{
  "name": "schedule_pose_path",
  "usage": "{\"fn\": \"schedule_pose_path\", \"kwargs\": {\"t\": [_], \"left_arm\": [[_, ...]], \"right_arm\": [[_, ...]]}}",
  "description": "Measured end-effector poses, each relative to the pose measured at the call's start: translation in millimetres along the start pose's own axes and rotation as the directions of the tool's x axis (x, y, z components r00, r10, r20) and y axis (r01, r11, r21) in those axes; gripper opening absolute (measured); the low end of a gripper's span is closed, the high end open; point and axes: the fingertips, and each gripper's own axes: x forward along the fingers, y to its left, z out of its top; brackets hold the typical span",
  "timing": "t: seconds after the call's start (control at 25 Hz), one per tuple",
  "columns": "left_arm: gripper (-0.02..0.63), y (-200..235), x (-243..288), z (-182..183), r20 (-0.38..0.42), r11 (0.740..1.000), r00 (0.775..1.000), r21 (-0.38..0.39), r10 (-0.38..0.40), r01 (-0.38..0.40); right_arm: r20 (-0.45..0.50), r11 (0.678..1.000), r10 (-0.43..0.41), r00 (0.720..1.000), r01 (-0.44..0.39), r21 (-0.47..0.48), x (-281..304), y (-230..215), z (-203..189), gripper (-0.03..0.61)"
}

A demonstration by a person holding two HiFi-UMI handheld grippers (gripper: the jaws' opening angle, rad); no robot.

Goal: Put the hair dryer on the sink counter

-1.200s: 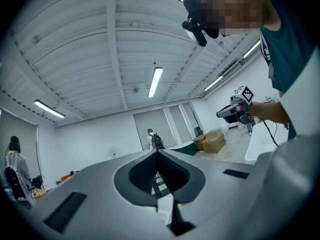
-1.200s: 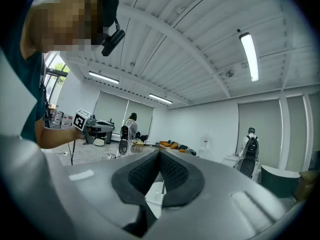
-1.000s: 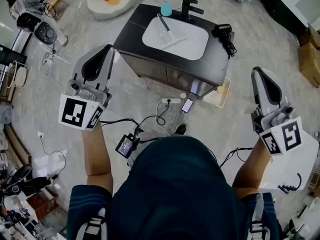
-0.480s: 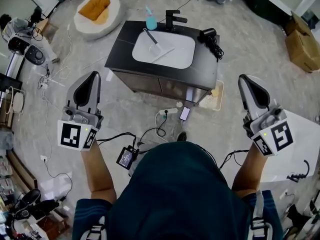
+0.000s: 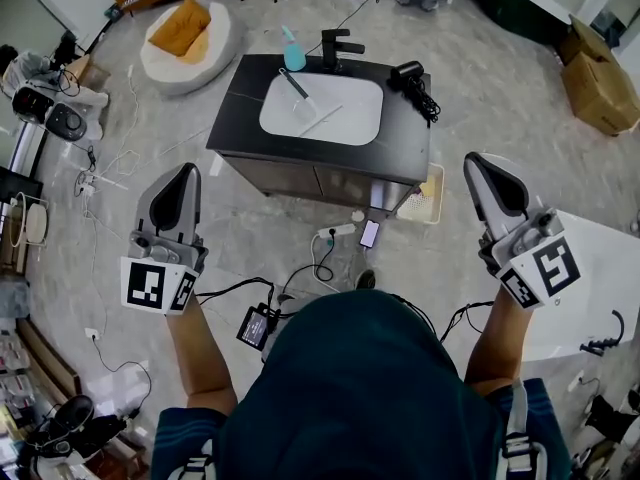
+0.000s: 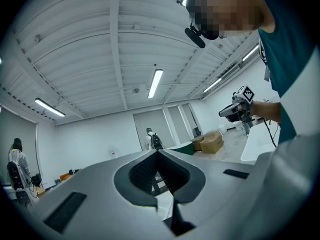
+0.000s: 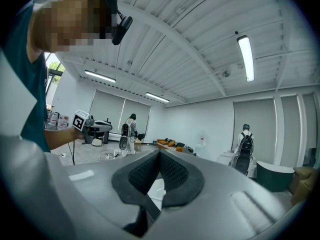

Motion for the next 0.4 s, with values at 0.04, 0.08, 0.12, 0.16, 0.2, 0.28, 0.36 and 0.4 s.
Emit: {"fn": "schedule_pose_path", "kwargs": {"t": [0.04, 0.08, 0.12, 0.16, 0.2, 0.28, 0.36, 0.4], "left_arm": [[0.005, 1.1, -0.9, -0.3, 0.000, 1.000, 1.000, -0.001, 0.001, -0.001], [0.005, 2.0, -1.8, -0.4, 0.000, 1.000, 1.000, -0.002, 0.002, -0.002], [0.005, 2.8, -2.6, -0.4, 0.000, 1.000, 1.000, -0.003, 0.003, -0.003], [0.005, 3.3, -3.3, -0.4, -0.001, 1.000, 1.000, -0.004, 0.003, -0.003], [0.005, 3.6, -4.0, -0.5, -0.001, 1.000, 1.000, -0.004, 0.002, -0.002], [0.005, 4.0, -5.4, -0.8, -0.003, 1.000, 1.000, -0.004, 0.002, -0.002], [0.005, 4.4, -7.2, -1.5, -0.004, 1.000, 1.000, -0.005, 0.002, -0.002], [0.005, 4.6, -8.1, -1.9, -0.004, 1.000, 1.000, -0.005, 0.002, -0.002]], "right_arm": [[-0.001, 1.000, 0.001, 1.000, -0.001, 0.000, 0.8, 0.7, 0.0, 0.008], [-0.002, 1.000, 0.001, 1.000, -0.001, -0.001, 1.3, 1.5, 0.1, 0.008], [-0.004, 1.000, 0.001, 1.000, -0.001, 0.000, 1.8, 2.3, 0.3, 0.008], [-0.004, 1.000, 0.001, 1.000, -0.001, 0.000, 2.2, 3.0, 0.5, 0.008], [-0.005, 1.000, 0.002, 1.000, -0.001, 0.001, 2.5, 3.8, 0.6, 0.008], [-0.006, 1.000, 0.002, 1.000, -0.002, 0.003, 3.1, 5.4, 0.5, 0.008], [-0.006, 1.000, 0.001, 1.000, -0.001, 0.003, 3.6, 6.9, 0.1, 0.008], [-0.006, 1.000, 0.001, 1.000, -0.001, 0.003, 3.8, 7.6, -0.1, 0.008]]}}
